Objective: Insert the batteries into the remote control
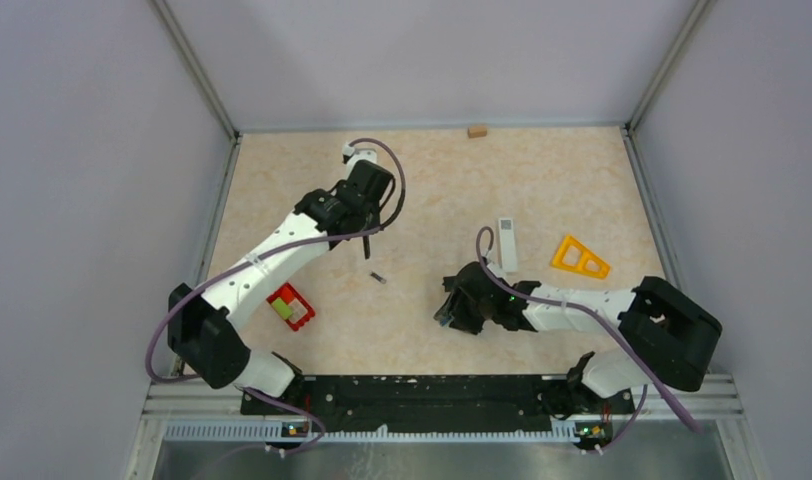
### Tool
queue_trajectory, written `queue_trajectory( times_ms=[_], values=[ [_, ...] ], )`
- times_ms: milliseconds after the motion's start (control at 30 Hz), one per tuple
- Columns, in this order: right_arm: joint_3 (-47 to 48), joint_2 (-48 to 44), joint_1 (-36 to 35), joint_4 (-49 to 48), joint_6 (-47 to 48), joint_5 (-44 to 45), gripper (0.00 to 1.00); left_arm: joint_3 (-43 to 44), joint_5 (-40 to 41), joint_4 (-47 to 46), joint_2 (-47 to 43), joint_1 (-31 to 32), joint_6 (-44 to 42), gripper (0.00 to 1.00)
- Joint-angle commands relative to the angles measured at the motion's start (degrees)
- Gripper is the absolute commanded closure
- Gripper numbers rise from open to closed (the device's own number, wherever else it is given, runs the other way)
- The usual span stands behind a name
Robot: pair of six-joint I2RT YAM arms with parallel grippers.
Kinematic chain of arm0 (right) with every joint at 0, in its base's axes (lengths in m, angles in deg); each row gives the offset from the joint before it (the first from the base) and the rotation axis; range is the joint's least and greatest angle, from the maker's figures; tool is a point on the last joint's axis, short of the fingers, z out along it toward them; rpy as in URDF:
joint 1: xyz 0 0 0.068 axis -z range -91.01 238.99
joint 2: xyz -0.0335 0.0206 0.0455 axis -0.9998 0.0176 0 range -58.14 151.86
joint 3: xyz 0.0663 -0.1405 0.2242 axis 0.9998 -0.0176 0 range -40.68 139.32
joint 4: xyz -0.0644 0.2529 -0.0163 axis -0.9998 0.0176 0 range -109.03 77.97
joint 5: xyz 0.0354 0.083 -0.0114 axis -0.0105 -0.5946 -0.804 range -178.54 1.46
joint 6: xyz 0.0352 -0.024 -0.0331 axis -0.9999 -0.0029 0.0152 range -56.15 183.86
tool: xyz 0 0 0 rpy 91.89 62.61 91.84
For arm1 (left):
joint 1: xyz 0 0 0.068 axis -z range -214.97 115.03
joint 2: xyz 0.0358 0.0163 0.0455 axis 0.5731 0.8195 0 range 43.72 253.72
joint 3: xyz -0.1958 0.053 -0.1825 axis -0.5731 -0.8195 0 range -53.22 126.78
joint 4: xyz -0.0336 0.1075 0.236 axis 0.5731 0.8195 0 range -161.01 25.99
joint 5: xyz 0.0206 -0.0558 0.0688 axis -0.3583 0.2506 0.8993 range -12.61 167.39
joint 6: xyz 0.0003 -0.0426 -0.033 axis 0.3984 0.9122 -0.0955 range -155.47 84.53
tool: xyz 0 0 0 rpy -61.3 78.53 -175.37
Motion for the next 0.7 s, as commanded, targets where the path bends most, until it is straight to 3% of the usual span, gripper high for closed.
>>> queue_trajectory(
  times_ms=[0, 167, 333, 500, 667],
  values=[
    [2.31, 2.3, -0.67, 5.32, -3.53, -0.12, 0.57, -1.65, -1.86, -6.23, -4.34, -0.74, -1.67, 1.0],
    [9.6, 6.83, -0.25, 18.42, -5.61, 0.61, 0.6, -3.15, -1.91, -8.48, -5.69, -1.14, -2.0, 1.0],
    [16.57, 12.08, 0.27, 24.47, -6.56, 1.41, 0.61, -4.23, -1.73, -10.2, -7.04, -2.09, -2.63, 1.0],
    [21.13, 15.81, 0.96, 33.75, -10.1, 1.93, 0.67, -5.46, -1.76, -11.3, -8.69, -3.2, -2.65, 1.0],
    [21.45, 15.77, 1.32, 35.8, -12.41, 3.24, 0.73, -7.16, -3.14, -12.14, -9.53, -4.07, -2.19, 1.0]
  ],
)
